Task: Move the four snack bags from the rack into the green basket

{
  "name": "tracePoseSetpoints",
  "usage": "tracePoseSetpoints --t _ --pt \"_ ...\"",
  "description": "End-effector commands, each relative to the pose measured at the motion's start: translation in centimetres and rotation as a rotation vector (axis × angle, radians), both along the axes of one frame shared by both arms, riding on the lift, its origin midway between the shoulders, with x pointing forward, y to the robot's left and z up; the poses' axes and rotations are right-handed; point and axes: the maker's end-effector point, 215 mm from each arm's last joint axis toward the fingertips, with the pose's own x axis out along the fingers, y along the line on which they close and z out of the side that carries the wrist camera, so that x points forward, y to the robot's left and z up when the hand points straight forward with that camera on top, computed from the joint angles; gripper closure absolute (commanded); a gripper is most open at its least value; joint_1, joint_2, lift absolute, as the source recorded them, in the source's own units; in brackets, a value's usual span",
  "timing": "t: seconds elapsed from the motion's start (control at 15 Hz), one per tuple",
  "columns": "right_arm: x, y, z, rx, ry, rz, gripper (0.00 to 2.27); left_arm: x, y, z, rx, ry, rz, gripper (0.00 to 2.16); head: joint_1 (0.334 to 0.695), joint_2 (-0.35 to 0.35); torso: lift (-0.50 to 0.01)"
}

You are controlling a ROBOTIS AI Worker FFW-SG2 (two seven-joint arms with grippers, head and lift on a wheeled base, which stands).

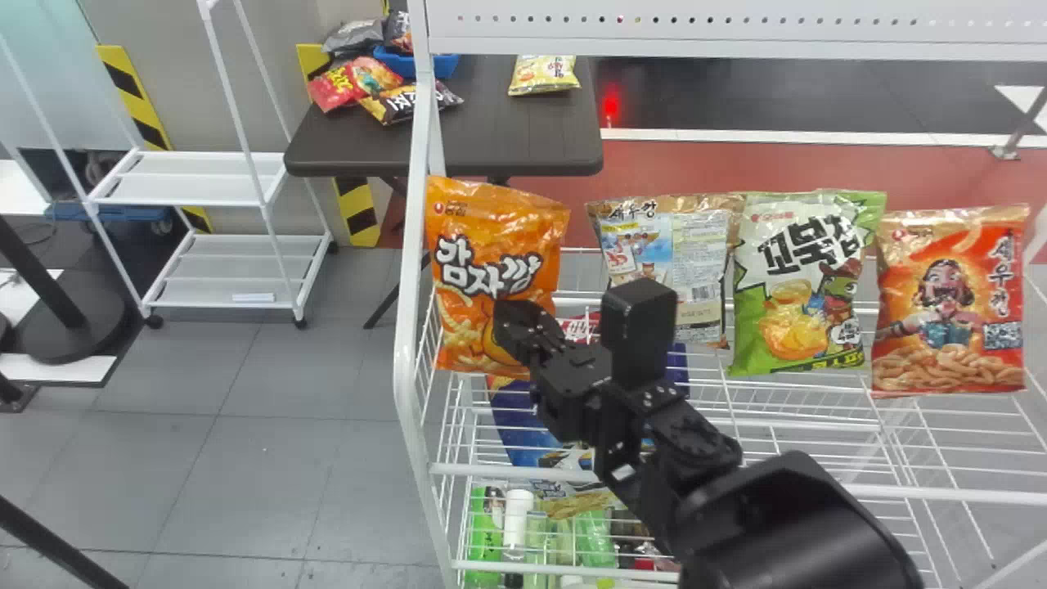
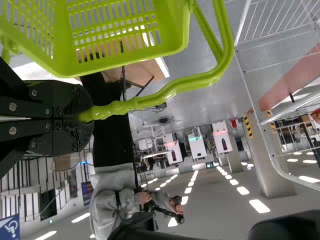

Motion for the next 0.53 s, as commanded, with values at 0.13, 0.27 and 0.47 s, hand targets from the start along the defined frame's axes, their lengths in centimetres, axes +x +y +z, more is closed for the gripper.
tracePoseSetpoints --t 0.13,0.27,0.47 --pt "-7.4 -9.4 2.3 -0.05 0.013 -0.091 2.25 0.7 0.4 -0.2 0.02 -0.017 0.018 2.12 0.695 -0.034 0.0" --pt "-12.0 -14.0 1.3 -0.076 0.077 -0.114 2.25 1.2 0.2 -0.5 0.025 -0.022 0.024 2.11 0.695 -0.102 0.0" --pt "-18.0 -19.7 -0.4 -0.097 0.18 -0.162 2.25 1.9 0.5 -1.1 0.053 -0.034 0.048 2.11 0.695 -0.299 0.0"
